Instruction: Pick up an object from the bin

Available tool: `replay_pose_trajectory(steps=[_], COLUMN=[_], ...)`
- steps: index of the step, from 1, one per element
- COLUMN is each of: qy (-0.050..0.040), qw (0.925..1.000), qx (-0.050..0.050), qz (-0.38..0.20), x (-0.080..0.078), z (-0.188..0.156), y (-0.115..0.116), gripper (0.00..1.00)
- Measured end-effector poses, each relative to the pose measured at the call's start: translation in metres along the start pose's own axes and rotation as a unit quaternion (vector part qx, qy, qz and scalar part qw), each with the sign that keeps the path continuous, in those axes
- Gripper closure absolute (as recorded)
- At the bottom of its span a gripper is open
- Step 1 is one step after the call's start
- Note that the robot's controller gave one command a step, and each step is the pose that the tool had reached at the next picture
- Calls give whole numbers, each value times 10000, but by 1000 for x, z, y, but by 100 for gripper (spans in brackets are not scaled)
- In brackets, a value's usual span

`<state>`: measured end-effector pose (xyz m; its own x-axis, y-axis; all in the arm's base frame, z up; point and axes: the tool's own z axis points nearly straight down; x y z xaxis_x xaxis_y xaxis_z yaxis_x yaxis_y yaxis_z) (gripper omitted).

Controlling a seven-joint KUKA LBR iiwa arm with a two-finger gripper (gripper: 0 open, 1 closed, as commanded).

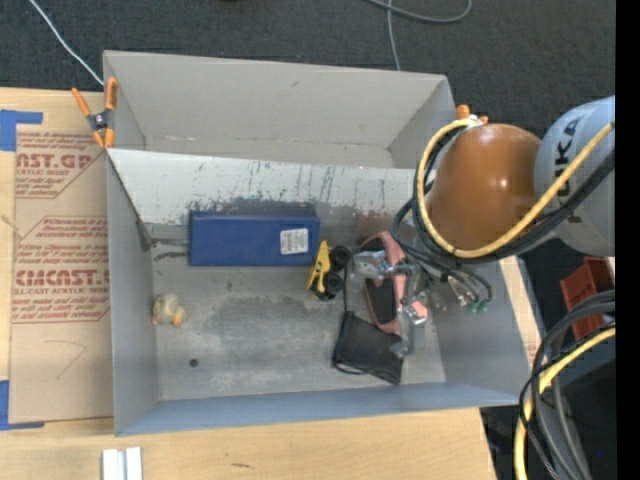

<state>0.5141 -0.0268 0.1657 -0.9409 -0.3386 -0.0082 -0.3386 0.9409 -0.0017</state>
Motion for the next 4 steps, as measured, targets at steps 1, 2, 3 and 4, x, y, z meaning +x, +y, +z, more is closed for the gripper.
replay_pose_trajectory(steps=[1, 2, 3, 4], qy=[19, -30, -23, -41], qw=[9876, 9825, 9811, 9768], qx=[-16, 1, -4, -6], qz=[-1568, -1862, -1937, -2142], x=[-2, -10, -9, -23], z=[79, 114, 108, 41], y=[19, 20, 20, 13], gripper=[0, 100, 100, 100])
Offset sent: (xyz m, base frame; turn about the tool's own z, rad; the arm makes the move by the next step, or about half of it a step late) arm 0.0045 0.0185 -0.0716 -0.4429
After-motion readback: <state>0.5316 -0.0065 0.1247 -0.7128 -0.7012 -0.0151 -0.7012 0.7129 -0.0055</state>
